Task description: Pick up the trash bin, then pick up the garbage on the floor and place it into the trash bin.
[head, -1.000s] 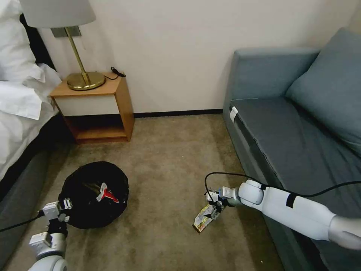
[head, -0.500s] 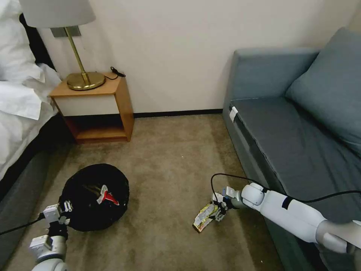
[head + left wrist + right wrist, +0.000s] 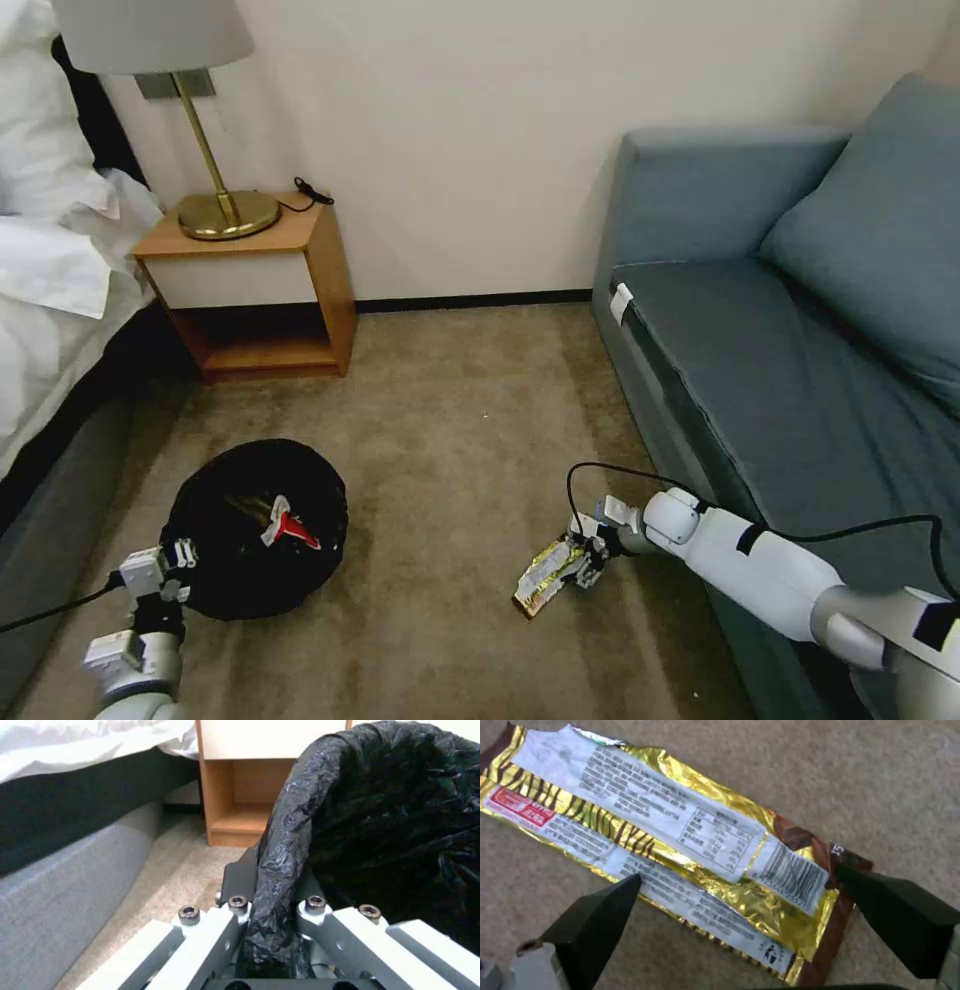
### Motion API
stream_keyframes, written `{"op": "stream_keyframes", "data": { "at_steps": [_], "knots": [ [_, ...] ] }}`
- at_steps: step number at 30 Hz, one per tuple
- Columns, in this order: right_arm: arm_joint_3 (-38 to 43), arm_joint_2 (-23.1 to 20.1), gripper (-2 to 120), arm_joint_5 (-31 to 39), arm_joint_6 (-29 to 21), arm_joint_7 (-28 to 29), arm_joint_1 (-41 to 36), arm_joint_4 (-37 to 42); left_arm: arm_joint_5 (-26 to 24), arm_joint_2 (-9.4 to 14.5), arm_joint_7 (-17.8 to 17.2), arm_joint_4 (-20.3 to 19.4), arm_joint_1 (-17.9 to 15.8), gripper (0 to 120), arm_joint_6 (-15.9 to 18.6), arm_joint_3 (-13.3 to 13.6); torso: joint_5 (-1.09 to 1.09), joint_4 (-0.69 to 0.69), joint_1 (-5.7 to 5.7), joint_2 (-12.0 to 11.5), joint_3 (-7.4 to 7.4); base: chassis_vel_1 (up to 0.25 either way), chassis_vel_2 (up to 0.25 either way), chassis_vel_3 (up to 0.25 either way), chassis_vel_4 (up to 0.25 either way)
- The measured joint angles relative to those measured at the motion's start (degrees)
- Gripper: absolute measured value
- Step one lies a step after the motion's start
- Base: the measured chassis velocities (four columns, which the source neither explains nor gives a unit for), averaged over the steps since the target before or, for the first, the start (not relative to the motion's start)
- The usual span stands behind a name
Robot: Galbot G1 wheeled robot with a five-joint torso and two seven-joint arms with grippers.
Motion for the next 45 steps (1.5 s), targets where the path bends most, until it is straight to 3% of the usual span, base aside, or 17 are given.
{"op": "stream_keyframes", "data": {
  "at_steps": [11, 19, 33, 41, 45],
  "knots": [
    [0.28, 2.19, 100, -1.62, 0.62, -0.94, 0.22, -2.00, 0.01, -0.46, 0.01, 1.04, -0.86, 5, -0.21, 0.31, 0.00, 0.00, 0.00, 0.00, 0.00, 0.000, 0.000, 0.000, 0.000],
    [1.30, 3.43, 83, -3.83, 2.08, -2.44, 0.32, -4.06, -0.46, 0.12, 0.04, 1.31, -0.80, 5, -0.47, -0.04, -0.03, -0.01, -0.01, 0.03, -0.02, 0.000, 0.000, 0.000, 0.000],
    [2.50, 2.74, 82, -5.57, 3.57, -2.59, -0.68, -3.61, -0.46, 0.13, 0.06, 1.60, -1.61, 5, -0.48, 0.36, 0.02, 0.02, -0.01, 0.02, -0.01, 0.000, 0.000, 0.000, 0.000],
    [0.97, 0.68, 64, -5.76, 2.89, -2.55, -0.15, 0.76, -0.50, 0.20, 0.05, 1.36, -1.36, 5, -0.48, 0.20, 0.05, 0.00, 0.00, -0.01, 0.03, 0.000, 0.000, 0.000, 0.000],
    [0.03, 0.08, 48, -5.29, 2.19, -2.21, 0.36, 2.58, -0.49, 0.02, 0.07, 1.36, -1.40, 5, -0.48, 0.21, -0.01, -0.02, 0.00, -0.01, 0.03, 0.000, 0.000, 0.000, 0.000]
  ]
}}
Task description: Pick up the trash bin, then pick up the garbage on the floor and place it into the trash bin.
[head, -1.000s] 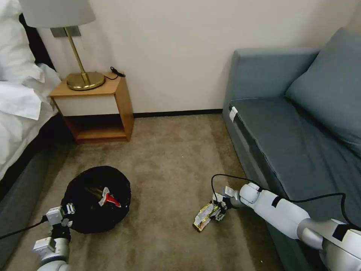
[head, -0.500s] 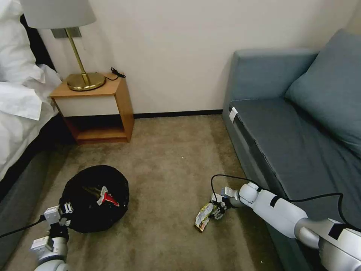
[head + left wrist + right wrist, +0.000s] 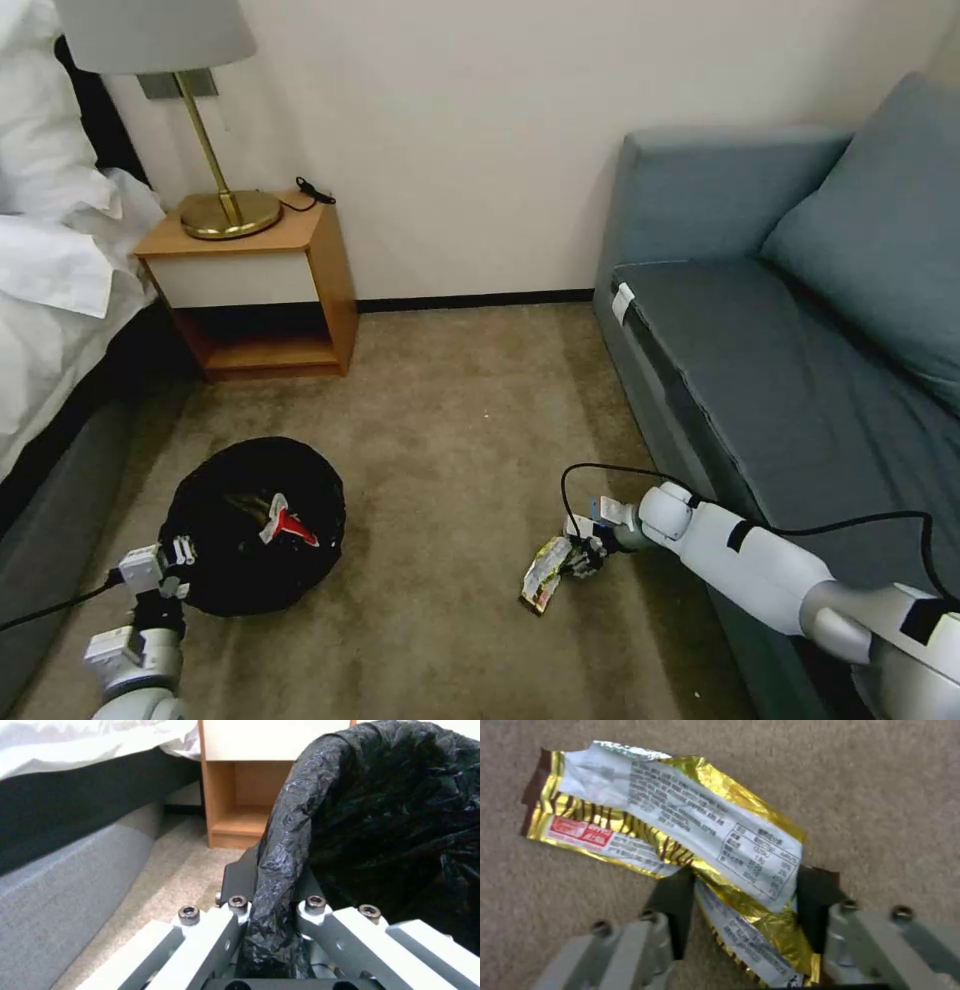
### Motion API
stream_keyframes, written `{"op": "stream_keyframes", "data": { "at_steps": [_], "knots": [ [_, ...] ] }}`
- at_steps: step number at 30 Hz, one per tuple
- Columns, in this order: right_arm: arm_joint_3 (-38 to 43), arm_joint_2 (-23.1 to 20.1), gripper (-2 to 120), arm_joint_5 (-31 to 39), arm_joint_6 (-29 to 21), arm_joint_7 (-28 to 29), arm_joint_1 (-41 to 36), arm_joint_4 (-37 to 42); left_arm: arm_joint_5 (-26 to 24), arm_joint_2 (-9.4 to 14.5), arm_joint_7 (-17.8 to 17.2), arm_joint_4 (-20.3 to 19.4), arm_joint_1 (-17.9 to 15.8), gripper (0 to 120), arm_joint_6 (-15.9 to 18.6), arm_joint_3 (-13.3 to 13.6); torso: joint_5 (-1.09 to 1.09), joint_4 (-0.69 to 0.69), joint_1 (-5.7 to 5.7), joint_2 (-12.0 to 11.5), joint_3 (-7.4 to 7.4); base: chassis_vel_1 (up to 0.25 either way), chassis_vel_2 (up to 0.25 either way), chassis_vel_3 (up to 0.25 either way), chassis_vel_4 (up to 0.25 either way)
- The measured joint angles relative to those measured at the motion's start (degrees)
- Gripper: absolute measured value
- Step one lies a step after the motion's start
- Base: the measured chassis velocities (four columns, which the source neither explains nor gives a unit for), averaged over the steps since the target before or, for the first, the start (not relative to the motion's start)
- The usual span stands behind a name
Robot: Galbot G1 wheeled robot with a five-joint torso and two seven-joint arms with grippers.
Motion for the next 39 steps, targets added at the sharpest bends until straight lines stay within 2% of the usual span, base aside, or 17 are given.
{"op": "stream_keyframes", "data": {
  "at_steps": [1, 4, 5, 9, 10, 13, 22, 26, 30, 33, 37, 39],
  "knots": [
    [0.00, 0.00, 48, 0.00, 0.00, 0.00, 0.00, 0.00, 0.00, 0.00, 0.00, 0.00, 0.00, 5, 0.00, 0.00, 0.00, 0.00, 0.00, 0.00, 0.00, 0.000, 0.000, 0.000, 0.000],
    [-0.04, -0.01, 32, 0.14, -0.06, 0.15, 0.13, 0.87, 0.02, -0.07, 0.00, 0.01, -0.04, 5, -0.02, 0.02, 0.01, 0.02, 0.00, 0.00, -0.02, 0.000, 0.000, 0.000, 0.000],
    [-0.04, -0.01, 32, 0.14, -0.06, 0.15, 0.13, 0.87, 0.02, -0.07, 0.00, 0.01, -0.04, 5, -0.02, 0.02, 0.01, 0.02, 0.00, 0.00, -0.02, 0.000, 0.000, 0.000, 0.000],
    [0.35, -1.08, 13, 0.70, -0.02, 0.21, 0.19, 2.90, 0.02, -0.05, 0.00, 0.26, -0.16, 5, -0.14, 0.03, 0.01, 0.02, 0.00, 0.00, -0.02, 0.000, 0.000, 0.000, 0.000],
    [0.35, -1.08, 13, 0.70, -0.02, 0.21, 0.19, 2.90, 0.02, -0.05, 0.00, 0.26, -0.16, 5, -0.14, 0.03, 0.01, 0.02, 0.00, 0.00, -0.02, 0.000, 0.000, 0.000, 0.000],
    [0.43, -1.66, 1, 1.61, -0.09, 0.25, 0.47, 4.48, 0.04, -0.04, 0.01, 0.27, -0.30, 5, -0.16, 0.13, 0.01, 0.01, 0.00, 0.00, -0.02, 0.000, 0.000, 0.000, 0.000],
    [1.15, -1.79, 0, 3.41, -0.55, 0.44, 2.04, 8.74, 0.24, -0.07, 0.03, 0.19, -0.33, 5, -0.16, 0.42, 0.01, 0.02, 0.00, 0.00, -0.02, 0.000, 0.000, 0.000, 0.000],
    [1.48, -1.16, 0, 6.66, -1.58, 1.04, 3.66, 12.90, 0.25, 0.03, 0.06, 0.04, -0.19, 5, -0.15, 0.44, 0.01, 0.01, 0.00, 0.00, -0.03, 0.000, 0.000, 0.000, 0.000],
    [2.23, 0.90, 0, 11.05, -2.56, 2.53, 5.39, 15.86, 0.32, 0.04, 0.07, 0.04, -0.27, 5, -0.11, 0.55, 0.00, 0.03, 0.00, 0.01, -0.02, 0.000, 0.000, 0.000, 0.000],
    [3.43, 4.86, 0, 19.05, -5.09, 5.51, 7.43, 20.17, 0.57, -0.09, 0.08, -0.36, -0.57, 5, 0.19, 0.75, -0.01, 0.04, 0.00, 0.01, -0.03, 0.000, 0.000, 0.000, 0.000],
    [3.96, 7.54, 0, 23.62, -6.55, 7.73, 8.02, 22.74, 0.59, -0.09, 0.07, -0.65, -0.65, 5, 0.38, 0.80, -0.01, 0.04, 0.00, 0.01, -0.03, 0.000, 0.000, 0.000, 0.000],
    [3.87, 9.77, 0, 28.41, -7.61, 10.06, 8.14, 25.62, 0.56, -0.05, 0.06, -0.85, -0.75, 5, 0.47, 0.82, -0.01, 0.03, 0.00, 0.01, -0.03, 0.000, 0.000, 0.000, 0.000]
  ]
}}
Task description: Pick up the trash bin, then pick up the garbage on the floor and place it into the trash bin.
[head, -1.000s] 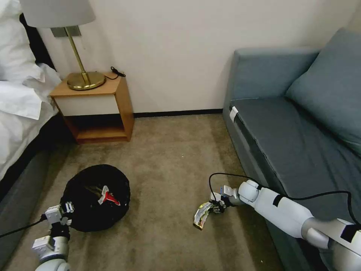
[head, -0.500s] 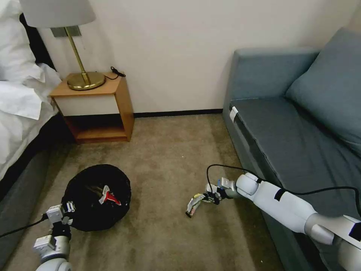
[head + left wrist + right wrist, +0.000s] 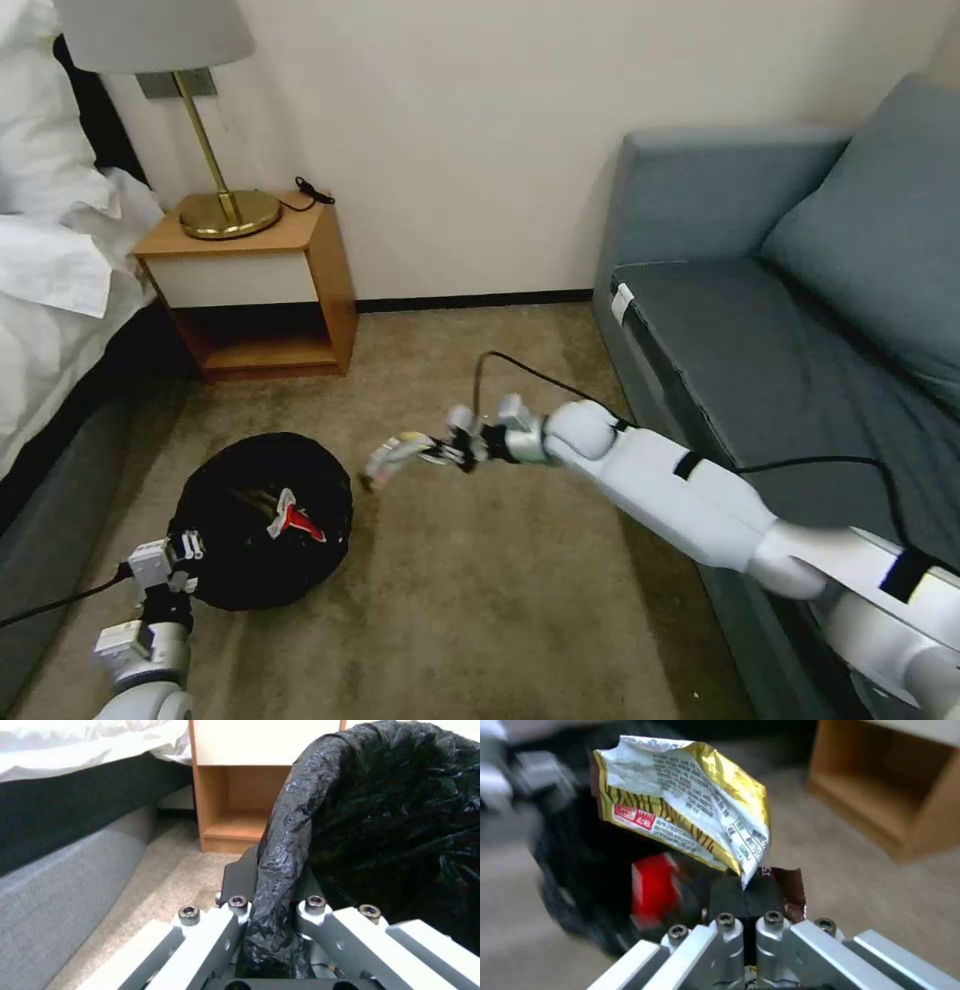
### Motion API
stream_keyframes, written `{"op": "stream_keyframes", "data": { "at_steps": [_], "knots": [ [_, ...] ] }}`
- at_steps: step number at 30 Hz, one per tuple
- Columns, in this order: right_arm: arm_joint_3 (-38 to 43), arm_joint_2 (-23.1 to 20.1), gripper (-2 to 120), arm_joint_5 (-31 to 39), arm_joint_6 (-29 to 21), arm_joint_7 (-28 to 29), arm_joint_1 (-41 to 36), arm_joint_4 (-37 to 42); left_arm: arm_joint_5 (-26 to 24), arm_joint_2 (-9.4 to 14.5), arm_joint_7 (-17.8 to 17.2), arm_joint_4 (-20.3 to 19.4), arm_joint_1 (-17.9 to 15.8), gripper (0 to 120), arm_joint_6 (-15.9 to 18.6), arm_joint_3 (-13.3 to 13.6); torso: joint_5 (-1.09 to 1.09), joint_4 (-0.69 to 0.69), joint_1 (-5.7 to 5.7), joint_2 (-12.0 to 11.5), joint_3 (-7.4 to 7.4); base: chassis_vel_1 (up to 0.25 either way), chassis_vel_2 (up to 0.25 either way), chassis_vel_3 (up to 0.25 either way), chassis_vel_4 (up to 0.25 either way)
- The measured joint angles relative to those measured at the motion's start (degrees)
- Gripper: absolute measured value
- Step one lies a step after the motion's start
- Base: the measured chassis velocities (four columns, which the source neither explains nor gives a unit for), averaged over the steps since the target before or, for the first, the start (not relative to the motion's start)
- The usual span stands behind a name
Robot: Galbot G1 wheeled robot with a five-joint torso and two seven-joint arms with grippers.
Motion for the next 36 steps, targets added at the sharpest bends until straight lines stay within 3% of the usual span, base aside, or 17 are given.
{"op": "stream_keyframes", "data": {
  "at_steps": [5, 20, 27, 36],
  "knots": [
    [-1.77, 3.17, 0, 4.96, -0.97, 2.54, -0.03, 3.47, -0.56, 0.03, -0.17, -0.95, 0.02, 5, 0.59, 0.02, 0.00, 0.00, 0.00, 0.00, 0.00, 0.000, 0.000, 0.000, 0.000],
    [-5.84, 12.48, 0, 6.39, -0.56, 6.21, -2.89, 2.90, -1.24, -0.32, -0.56, -3.05, 0.20, 5, 1.63, 0.24, 0.00, -0.01, 0.00, 0.00, 0.00, 0.000, 0.000, 0.000, 0.000],
    [-6.47, 17.57, 0, 1.68, 4.12, 7.50, -4.00, -7.10, -1.31, -0.69, -0.58, -4.90, 1.92, 5, 1.61, -0.02, 0.01, -0.01, 0.00, 0.01, 0.00, 0.000, 0.000, 0.000, 0.000],
    [-6.20, 18.63, 0, -4.99, 7.57, 7.60, -5.62, -13.90, -1.73, -0.34, -0.50, -5.84, 3.25, 5, 1.05, -0.74, 0.01, -0.01, 0.00, 0.01, 0.00, 0.000, 0.000, 0.000, 0.000]
  ]
}}
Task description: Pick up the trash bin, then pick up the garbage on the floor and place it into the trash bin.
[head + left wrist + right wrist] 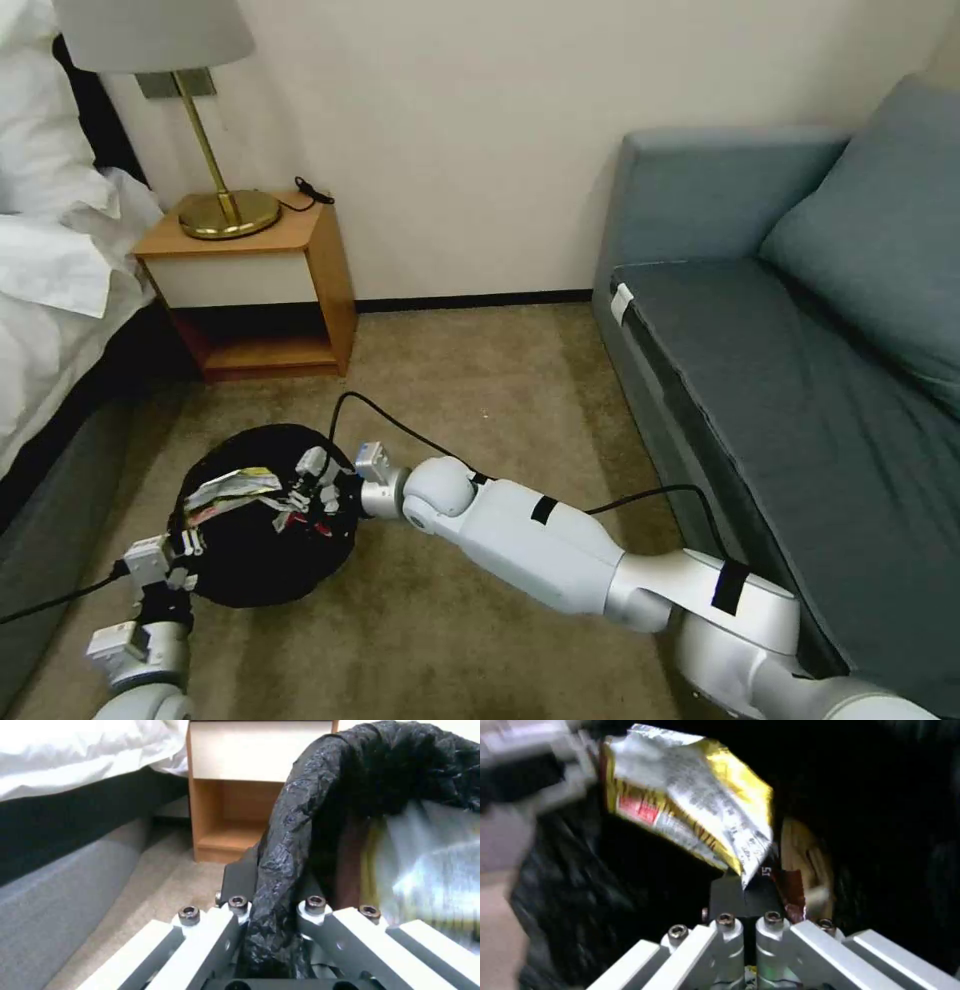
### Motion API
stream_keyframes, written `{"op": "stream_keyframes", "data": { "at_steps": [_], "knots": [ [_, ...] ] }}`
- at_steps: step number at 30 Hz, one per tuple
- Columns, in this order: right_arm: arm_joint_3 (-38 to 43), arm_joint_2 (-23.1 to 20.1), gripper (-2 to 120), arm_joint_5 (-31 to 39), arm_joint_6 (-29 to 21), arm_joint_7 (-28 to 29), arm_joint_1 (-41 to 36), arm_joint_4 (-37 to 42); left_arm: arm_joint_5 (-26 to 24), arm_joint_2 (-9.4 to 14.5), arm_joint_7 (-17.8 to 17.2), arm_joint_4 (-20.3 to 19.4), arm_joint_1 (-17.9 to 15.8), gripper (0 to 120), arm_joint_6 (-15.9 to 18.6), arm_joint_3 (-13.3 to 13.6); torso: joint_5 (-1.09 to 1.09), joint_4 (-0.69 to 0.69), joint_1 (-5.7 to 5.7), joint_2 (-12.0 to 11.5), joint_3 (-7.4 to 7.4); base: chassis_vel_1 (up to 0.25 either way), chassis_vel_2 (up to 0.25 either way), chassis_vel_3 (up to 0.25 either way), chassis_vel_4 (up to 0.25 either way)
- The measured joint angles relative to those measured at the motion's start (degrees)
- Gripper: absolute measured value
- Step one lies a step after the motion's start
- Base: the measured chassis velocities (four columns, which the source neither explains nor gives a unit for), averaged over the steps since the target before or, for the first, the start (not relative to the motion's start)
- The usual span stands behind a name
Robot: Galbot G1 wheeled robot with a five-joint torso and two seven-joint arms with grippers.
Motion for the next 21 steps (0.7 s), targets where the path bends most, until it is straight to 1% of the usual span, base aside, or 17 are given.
{"op": "stream_keyframes", "data": {
  "at_steps": [4, 5, 6, 9, 10, 11, 13, 14, 15, 17, 18, 19, 21],
  "knots": [
    [-0.23, 0.12, 0, -2.65, 1.33, 1.09, -0.59, -1.57, -0.06, -0.01, 0.01, -0.47, -0.09, 5, 0.07, 0.09, 0.00, -0.01, 0.00, 0.00, 0.00, 0.000, 0.000, 0.000, 0.000],
    [-0.23, 0.13, 4, -2.96, 1.88, 1.44, -0.70, -1.76, -0.06, -0.07, 0.00, -0.47, -0.14, 5, 0.10, 0.16, 0.00, -0.01, 0.00, 0.00, 0.00, 0.000, 0.000, 0.000, 0.000],
    [-0.23, 0.13, 4, -2.96, 1.88, 1.44, -0.70, -1.76, -0.06, -0.07, 0.00, -0.47, -0.14, 5, 0.10, 0.16, 0.00, -0.01, 0.00, 0.00, 0.00, 0.000, 0.000, 0.000, 0.000],
    [0.06, -0.41, 17, -2.92, 2.35, 1.77, -0.83, -1.03, -0.04, -0.25, 0.01, -0.38, -0.18, 5, 0.12, 0.29, 0.00, 0.00, 0.00, 0.00, 0.00, 0.000, 0.000, 0.000, 0.000],
    [0.16, -0.56, 20, -2.91, 2.41, 1.82, -0.84, -0.72, -0.04, -0.28, 0.01, -0.27, -0.18, 5, 0.12, 0.29, 0.01, 0.00, 0.00, 0.00, 0.00, 0.000, 0.000, 0.000, 0.000],
    [0.16, -0.56, 20, -2.91, 2.41, 1.82, -0.84, -0.72, -0.04, -0.28, 0.01, -0.27, -0.18, 5, 0.12, 0.29, 0.01, 0.00, 0.00, 0.00, 0.00, 0.000, 0.000, 0.000, 0.000],
    [0.82, -0.94, 32, -3.26, 3.26, 1.71, -0.88, -0.56, 0.05, -0.39, 0.03, -0.14, -0.14, 5, 0.12, 0.30, 0.00, -0.01, 0.00, 0.00, 0.00, 0.000, 0.000, 0.000, 0.000],
    [1.21, -0.94, 35, -3.51, 3.74, 1.56, -0.92, -0.69, 0.06, -0.43, 0.05, -0.16, -0.10, 5, 0.12, 0.31, 0.01, 0.00, 0.00, 0.00, 0.00, 0.000, 0.000, 0.000, 0.000],
    [1.21, -0.94, 35, -3.51, 3.74, 1.56, -0.92, -0.69, 0.06, -0.43, 0.05, -0.16, -0.10, 5, 0.12, 0.31, 0.01, 0.00, 0.00, 0.00, 0.00, 0.000, 0.000, 0.000, 0.000],
    [2.49, -0.93, 47, -3.67, 4.50, 1.36, -1.18, -0.94, 0.16, -0.59, 0.09, -0.30, 0.01, 5, 0.13, 0.32, 0.01, -0.01, 0.00, 0.00, 0.00, 0.000, 0.000, 0.000, 0.000],
    [2.83, -0.99, 50, -3.63, 4.68, 1.26, -1.38, -0.76, 0.22, -0.64, 0.09, -0.30, 0.05, 5, 0.13, 0.32, 0.01, -0.01, 0.00, 0.00, 0.00, 0.000, 0.000, 0.000, 0.000],
    [2.83, -0.99, 50, -3.63, 4.68, 1.26, -1.38, -0.76, 0.22, -0.64, 0.09, -0.30, 0.05, 5, 0.13, 0.32, 0.01, -0.01, 0.00, 0.00, 0.00, 0.000, 0.000, 0.000, 0.000],
    [3.38, -1.38, 61, -3.44, 4.87, 1.07, -2.01, 0.35, 0.32, -0.69, 0.09, -0.37, 0.32, 5, 0.14, 0.27, 0.01, 0.00, 0.00, 0.00, 0.00, 0.000, 0.000, 0.000, 0.000]
  ]
}}
